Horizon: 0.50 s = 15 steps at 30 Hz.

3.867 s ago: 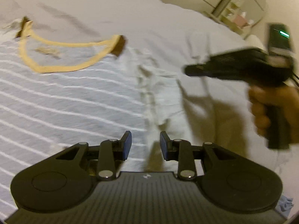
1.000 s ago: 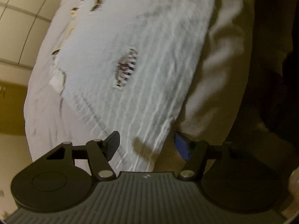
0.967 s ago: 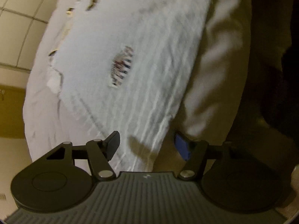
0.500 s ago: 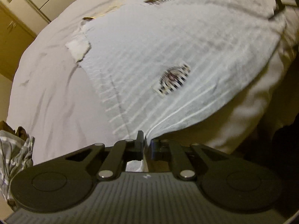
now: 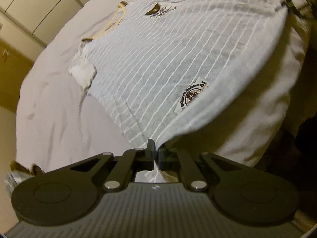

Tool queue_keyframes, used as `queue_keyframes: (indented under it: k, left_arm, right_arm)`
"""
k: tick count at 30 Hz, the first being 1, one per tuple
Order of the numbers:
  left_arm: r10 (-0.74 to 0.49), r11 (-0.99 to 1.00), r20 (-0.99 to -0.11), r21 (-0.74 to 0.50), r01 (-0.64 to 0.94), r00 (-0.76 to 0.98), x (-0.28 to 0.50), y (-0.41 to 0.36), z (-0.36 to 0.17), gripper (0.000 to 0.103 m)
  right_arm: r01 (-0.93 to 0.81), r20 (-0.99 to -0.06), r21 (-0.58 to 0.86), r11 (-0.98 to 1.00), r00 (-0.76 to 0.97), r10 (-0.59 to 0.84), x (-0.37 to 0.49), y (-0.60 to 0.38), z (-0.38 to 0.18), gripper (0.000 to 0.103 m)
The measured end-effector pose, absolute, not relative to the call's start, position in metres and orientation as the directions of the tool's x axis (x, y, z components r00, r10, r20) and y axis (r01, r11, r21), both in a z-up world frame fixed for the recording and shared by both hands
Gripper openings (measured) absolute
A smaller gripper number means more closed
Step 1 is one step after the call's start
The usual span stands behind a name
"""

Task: Fold clothes
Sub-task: 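Lift the side edge with both tools and fold it over the shirt lengthwise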

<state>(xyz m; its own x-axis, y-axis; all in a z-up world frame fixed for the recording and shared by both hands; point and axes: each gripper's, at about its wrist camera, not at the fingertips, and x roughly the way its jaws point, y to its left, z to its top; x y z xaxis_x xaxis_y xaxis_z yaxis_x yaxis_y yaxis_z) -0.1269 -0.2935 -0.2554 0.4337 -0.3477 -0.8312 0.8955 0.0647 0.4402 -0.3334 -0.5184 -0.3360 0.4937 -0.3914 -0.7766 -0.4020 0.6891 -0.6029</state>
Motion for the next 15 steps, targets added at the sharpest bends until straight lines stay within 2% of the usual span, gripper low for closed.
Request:
queue_keyframes:
  k: [8, 15]
  left_arm:
    - [-0.374, -0.169, -0.864, 0.422, 0.891, 0.338, -0.154, -0.264, -0.221, 0.001]
    - [-0.365, -0.199, -0.877, 0.402, 0.894, 0.313, -0.181, -0.238, -0.192, 0.0]
  right_arm:
    - [-0.435, -0.809, -0.546, 0.716, 0.496, -0.315, -0.335, -0.528, -0.265, 0.0]
    - [-0.513, -0.855, -0.477, 0.714, 0.459, -0.242, -0.353, -0.514, -0.224, 0.0]
